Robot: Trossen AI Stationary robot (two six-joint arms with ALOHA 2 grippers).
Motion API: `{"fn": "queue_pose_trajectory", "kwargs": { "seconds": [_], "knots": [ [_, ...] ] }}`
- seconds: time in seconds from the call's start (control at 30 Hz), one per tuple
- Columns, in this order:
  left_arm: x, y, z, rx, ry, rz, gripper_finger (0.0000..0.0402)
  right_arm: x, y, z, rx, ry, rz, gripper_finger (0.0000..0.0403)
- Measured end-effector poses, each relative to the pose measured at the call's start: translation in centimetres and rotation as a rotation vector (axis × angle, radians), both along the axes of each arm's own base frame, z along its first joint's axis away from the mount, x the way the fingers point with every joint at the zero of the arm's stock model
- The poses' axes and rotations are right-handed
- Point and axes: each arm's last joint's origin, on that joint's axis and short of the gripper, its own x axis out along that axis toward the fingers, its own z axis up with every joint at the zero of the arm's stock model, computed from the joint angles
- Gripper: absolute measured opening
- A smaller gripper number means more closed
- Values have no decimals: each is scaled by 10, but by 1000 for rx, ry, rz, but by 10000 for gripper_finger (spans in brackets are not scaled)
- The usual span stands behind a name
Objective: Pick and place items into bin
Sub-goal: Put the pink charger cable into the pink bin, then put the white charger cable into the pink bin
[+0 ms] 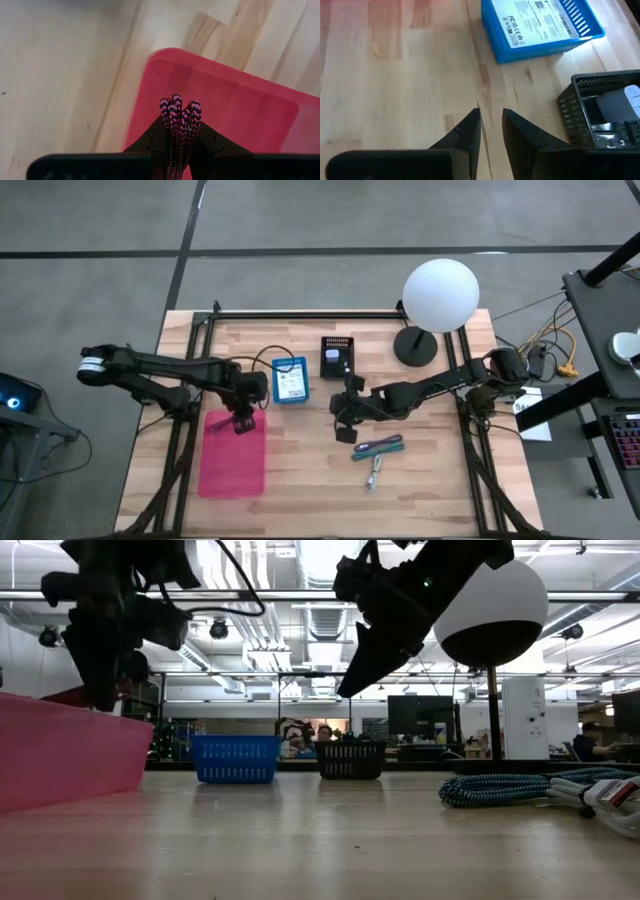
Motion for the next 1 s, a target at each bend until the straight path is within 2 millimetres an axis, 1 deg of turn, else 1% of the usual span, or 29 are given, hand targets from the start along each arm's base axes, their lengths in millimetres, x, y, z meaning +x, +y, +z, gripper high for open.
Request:
{"fn": "queue_pose_trajectory", "kwargs": {
  "seconds": [0.17, 0.33, 0.53, 0.73, 0.9, 1.0],
  "knots": [
    [8, 0, -12, -7, 62, -21, 34, -1, 0, -1, -18, 22, 17, 68],
    [13, -3, -19, -97, 97, -70, 69, -2, -2, -1, -19, 30, 14, 68],
    [14, -3, -20, -106, 96, -65, 104, -5, -2, -4, -17, 75, 15, 68],
    [8, -4, -8, -128, 29, -73, 127, -11, 3, -5, 166, 156, 145, 74],
    [-3, -4, 8, -126, -62, -77, 136, -20, 6, -6, 286, 249, 247, 109],
    [-10, -4, 18, -115, -125, -73, 137, -22, 10, -3, 379, 258, 352, 139]
  ]
}}
